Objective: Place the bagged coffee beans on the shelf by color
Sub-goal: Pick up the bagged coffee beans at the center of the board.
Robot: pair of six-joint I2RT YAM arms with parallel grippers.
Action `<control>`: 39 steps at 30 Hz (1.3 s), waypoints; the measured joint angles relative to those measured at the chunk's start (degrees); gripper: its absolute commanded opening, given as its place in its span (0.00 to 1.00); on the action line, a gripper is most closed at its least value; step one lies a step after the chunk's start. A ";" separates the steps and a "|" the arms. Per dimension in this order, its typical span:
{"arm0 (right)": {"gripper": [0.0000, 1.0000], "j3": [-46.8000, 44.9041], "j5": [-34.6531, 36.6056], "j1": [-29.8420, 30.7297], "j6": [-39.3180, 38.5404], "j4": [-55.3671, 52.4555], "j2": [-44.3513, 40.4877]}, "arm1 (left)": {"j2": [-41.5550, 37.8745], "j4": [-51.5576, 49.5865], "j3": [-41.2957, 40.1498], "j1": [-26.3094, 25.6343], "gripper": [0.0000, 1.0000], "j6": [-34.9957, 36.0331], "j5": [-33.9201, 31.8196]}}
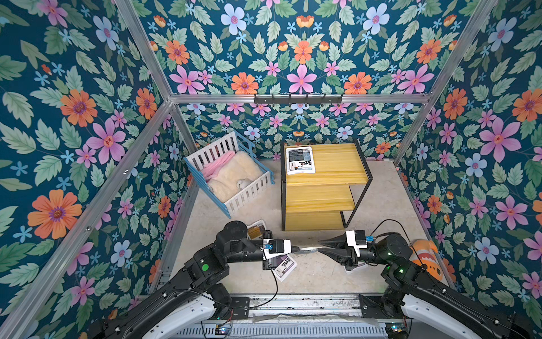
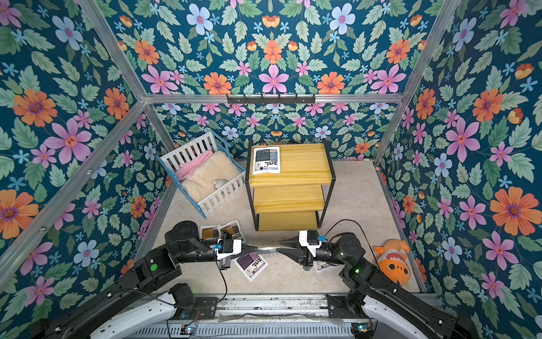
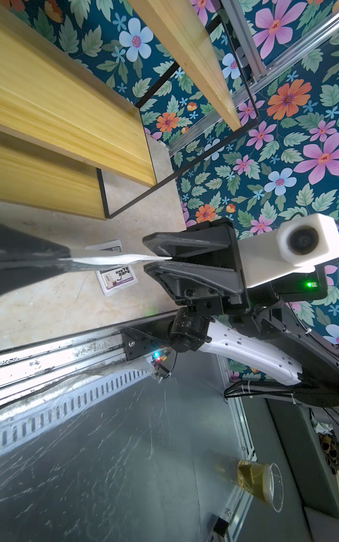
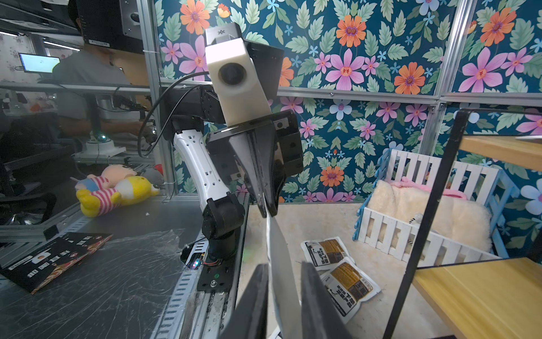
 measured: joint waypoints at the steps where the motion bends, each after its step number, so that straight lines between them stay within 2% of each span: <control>1: 0.24 -0.02 0.00 0.00 0.00 0.00 0.11 | 0.04 0.13 0.00 0.00 0.00 0.00 0.17; 3: 0.17 -0.04 0.00 0.00 0.00 0.00 0.35 | 0.13 0.37 0.04 0.00 0.00 0.00 0.37; 5: 0.02 -0.04 -0.02 0.00 0.02 0.07 0.39 | 0.44 0.70 0.11 0.02 0.00 0.00 0.63; 7: 0.00 -0.04 0.00 0.00 0.57 0.00 0.37 | 0.72 1.01 0.20 0.04 0.00 0.00 0.61; 8: 0.00 0.04 0.00 0.00 0.33 -0.09 0.35 | 0.72 1.01 0.26 0.11 0.14 0.00 0.57; 9: 0.00 0.31 0.11 0.02 0.33 -0.50 0.24 | 0.68 1.11 0.39 0.11 0.35 0.02 0.20; 10: 0.00 0.79 0.52 0.02 0.04 -0.98 0.09 | 0.39 1.25 0.50 0.11 0.77 0.04 -0.46; 11: 0.00 1.40 1.16 0.09 0.00 -1.90 -0.09 | -0.15 1.57 0.52 0.07 0.99 0.00 -1.07; 17: 0.00 11.39 11.72 0.02 4.46 -14.32 -2.32 | -5.16 1.07 4.42 0.07 0.99 -0.68 -5.29; 21: 0.00 23.52 20.98 0.02 10.29 -27.12 -3.06 | -6.93 -0.26 8.76 0.00 0.99 -1.64 -10.23; 25: 0.00 42.53 29.75 0.02 13.46 -42.58 1.81 | -5.88 -1.57 12.33 0.00 1.00 -4.94 -23.69; 28: 0.00 60.04 35.32 0.02 14.08 -55.08 11.04 | -2.14 -2.89 16.72 0.02 1.00 -8.50 -36.44; 31: 0.00 73.46 38.64 0.00 14.82 -66.58 19.34 | 3.02 -4.98 21.84 0.02 1.00 -13.79 -50.16; 34: 0.00 83.93 41.42 -0.02 14.64 -76.02 26.18 | 8.41 -9.05 27.36 0.02 1.00 -19.32 -61.51; 36: 0.00 88.72 43.43 -0.72 13.97 -80.61 29.64 | 10.97 -10.80 29.29 0.07 1.00 -22.34 -66.01; 39: 0.00 92.54 44.28 -6.01 12.66 -84.43 33.94 | 13.35 -13.77 30.97 0.87 1.00 -26.40 -70.66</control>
